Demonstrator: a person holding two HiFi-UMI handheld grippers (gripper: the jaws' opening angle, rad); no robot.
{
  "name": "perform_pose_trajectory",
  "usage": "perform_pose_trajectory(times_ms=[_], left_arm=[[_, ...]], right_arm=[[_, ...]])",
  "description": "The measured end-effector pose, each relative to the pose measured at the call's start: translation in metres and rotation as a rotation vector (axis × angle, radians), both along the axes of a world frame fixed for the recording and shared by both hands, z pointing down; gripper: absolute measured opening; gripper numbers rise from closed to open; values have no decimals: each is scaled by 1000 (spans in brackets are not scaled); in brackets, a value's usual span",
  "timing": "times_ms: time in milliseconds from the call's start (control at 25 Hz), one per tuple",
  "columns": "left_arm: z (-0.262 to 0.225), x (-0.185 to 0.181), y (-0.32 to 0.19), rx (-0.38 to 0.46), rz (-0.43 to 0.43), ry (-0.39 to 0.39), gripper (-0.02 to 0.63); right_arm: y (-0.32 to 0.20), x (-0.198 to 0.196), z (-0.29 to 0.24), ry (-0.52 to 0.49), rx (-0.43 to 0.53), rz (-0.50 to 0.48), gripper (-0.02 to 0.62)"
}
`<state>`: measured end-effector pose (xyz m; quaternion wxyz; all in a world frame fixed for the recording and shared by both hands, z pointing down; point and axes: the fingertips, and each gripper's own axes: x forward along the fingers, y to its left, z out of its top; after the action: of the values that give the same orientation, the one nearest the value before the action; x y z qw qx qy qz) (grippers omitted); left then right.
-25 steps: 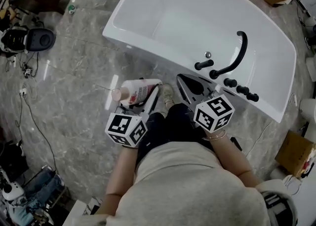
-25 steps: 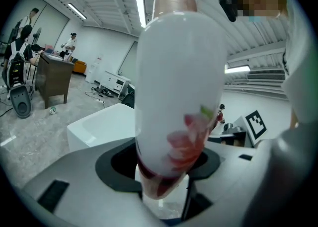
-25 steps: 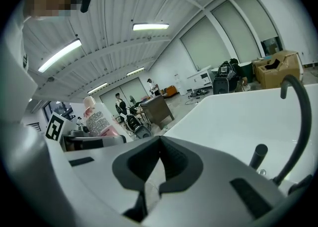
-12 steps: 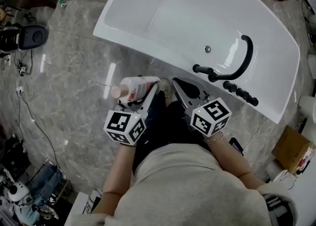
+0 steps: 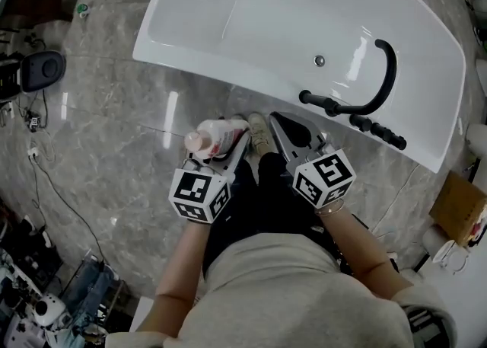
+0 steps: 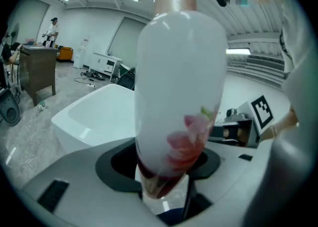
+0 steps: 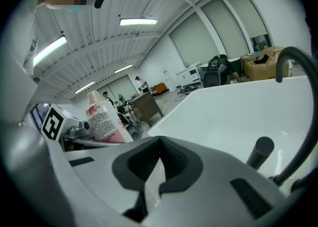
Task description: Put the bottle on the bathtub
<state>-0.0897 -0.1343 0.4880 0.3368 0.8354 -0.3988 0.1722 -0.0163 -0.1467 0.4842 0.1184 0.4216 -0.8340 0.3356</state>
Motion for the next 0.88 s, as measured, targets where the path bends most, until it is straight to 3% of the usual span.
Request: perform_pose_trajectory(times_ms=[520,880], left_arm=[[70,11,-28,8,95,-29,238],[116,15,-63,46,82,-38,238]], right_arm=[[-22,17,73,61,0,125,-2],[-33,15,118,185,61,51,-2]])
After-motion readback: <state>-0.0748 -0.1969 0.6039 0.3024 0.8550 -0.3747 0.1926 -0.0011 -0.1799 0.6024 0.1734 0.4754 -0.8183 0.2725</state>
